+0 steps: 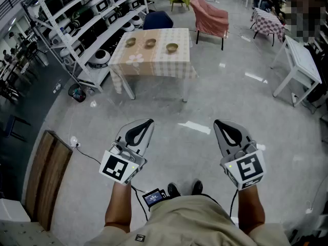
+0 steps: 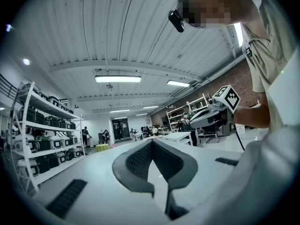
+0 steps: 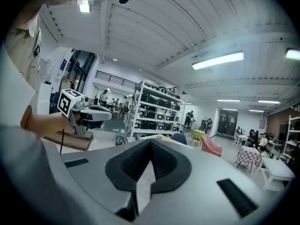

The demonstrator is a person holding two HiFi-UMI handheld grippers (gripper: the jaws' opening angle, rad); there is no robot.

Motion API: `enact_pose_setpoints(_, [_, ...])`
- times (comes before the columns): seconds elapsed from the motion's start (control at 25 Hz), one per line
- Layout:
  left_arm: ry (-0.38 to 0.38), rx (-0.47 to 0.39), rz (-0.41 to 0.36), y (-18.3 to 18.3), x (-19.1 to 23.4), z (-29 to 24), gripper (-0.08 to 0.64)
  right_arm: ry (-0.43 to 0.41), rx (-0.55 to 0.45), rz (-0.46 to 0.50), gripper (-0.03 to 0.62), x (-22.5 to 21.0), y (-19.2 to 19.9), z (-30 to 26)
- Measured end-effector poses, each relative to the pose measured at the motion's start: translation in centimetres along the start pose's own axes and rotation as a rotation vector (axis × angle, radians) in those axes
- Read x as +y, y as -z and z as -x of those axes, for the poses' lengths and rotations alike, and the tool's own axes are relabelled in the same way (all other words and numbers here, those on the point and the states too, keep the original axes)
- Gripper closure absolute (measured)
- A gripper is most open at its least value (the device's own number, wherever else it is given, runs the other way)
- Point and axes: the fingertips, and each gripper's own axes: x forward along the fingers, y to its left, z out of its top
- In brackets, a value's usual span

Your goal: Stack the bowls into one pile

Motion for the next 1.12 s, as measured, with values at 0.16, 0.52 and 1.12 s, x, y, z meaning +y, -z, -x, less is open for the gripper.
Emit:
enact_pose_setpoints(0.16, [0.009, 0.02, -0.009, 1.0, 1.1, 1.2, 0.554, 0.004, 0.0, 0.002, 0.589, 1.3, -0.3, -1.0])
enact_pose_setpoints(0.52, [0.01, 0.012, -0.002, 1.4, 3.4, 2.8, 0.554, 0.02, -0.006, -0.003, 0.589, 2.9, -1.2, -2.6])
enact_pose_setpoints(1.12, [0.008, 0.022, 0.014, 3.5, 7.8, 0.5, 0.554, 0.038, -0.022, -0.052, 0.589, 0.3, -1.0, -7.8])
